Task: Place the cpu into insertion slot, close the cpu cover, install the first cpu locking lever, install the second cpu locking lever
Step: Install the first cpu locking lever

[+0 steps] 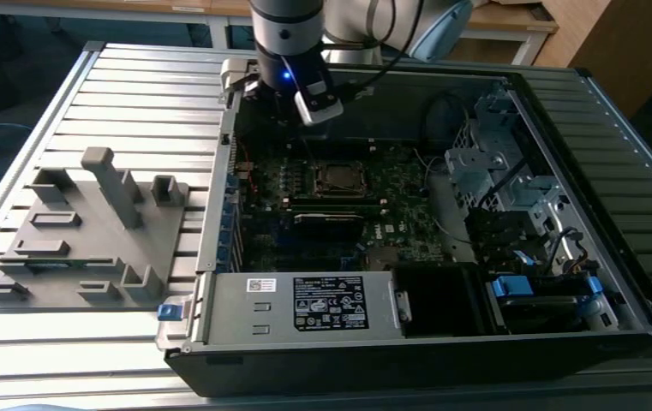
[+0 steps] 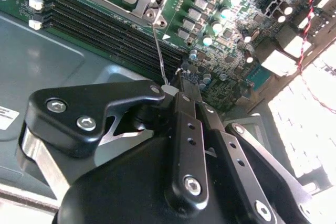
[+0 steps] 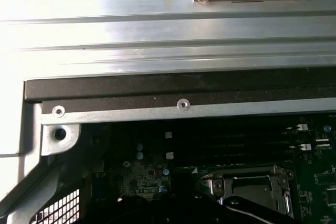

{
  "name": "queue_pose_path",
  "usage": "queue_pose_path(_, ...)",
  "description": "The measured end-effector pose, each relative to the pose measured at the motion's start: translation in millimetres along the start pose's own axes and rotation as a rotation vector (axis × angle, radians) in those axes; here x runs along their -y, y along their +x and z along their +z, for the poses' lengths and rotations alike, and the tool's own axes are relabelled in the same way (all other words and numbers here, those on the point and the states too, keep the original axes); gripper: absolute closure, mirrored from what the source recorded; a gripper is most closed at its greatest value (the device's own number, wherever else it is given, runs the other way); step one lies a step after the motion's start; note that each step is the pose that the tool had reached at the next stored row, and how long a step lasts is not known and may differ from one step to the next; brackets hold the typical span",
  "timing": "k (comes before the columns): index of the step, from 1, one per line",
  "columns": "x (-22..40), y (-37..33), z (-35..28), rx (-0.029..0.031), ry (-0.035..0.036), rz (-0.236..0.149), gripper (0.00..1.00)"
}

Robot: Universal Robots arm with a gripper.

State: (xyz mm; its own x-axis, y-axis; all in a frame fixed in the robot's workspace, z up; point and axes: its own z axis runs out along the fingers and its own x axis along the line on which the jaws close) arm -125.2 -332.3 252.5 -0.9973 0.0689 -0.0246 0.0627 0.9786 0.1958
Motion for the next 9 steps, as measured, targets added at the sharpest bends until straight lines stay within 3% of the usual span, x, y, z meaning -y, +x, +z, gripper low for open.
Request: queue_pose_path(9, -0.5, -9.1, 0.5, 0.0001, 0.0000, 0.000, 0.89)
